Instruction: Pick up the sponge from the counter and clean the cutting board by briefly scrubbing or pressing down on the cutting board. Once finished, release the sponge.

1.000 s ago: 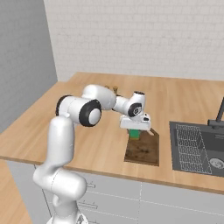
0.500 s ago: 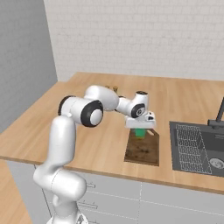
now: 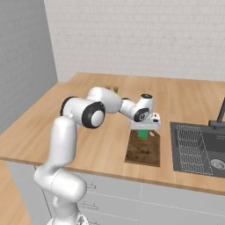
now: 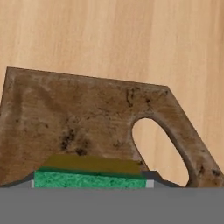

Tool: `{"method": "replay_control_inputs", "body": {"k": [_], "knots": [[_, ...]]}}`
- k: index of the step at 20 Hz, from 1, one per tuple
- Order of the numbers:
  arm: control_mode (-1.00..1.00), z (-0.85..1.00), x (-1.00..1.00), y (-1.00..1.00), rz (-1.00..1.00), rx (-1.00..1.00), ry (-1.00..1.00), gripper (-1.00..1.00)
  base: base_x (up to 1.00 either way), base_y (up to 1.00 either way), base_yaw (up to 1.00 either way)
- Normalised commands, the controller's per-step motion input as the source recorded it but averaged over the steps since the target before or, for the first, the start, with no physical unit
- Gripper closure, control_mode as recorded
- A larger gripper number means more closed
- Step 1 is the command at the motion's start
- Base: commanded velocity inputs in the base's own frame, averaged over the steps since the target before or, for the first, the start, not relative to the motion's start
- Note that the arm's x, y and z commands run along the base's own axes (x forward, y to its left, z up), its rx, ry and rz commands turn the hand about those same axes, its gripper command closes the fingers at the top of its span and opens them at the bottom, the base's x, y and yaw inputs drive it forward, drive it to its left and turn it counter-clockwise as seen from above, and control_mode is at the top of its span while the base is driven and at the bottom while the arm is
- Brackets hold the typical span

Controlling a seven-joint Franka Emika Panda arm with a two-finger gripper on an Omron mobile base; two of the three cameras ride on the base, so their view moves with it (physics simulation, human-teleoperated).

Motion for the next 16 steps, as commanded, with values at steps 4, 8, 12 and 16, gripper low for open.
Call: {"method": "replay_control_inputs", "body": {"k": [4, 8, 12, 16], "knots": [[-1.00, -0.06, -0.04, -0.51, 0.00, 0.00, -0.12, 1.00, 0.00, 0.00, 0.00], [-1.00, -0.06, 0.00, -0.58, 0.00, 0.00, -0.05, 1.00, 0.00, 0.00, 0.00], [-1.00, -0.16, -0.01, -0.56, 0.00, 0.00, 0.00, 1.00, 0.00, 0.00, 0.00], [-1.00, -0.16, -0.36, -0.35, 0.00, 0.04, 0.00, 1.00, 0.00, 0.00, 0.00]]}}
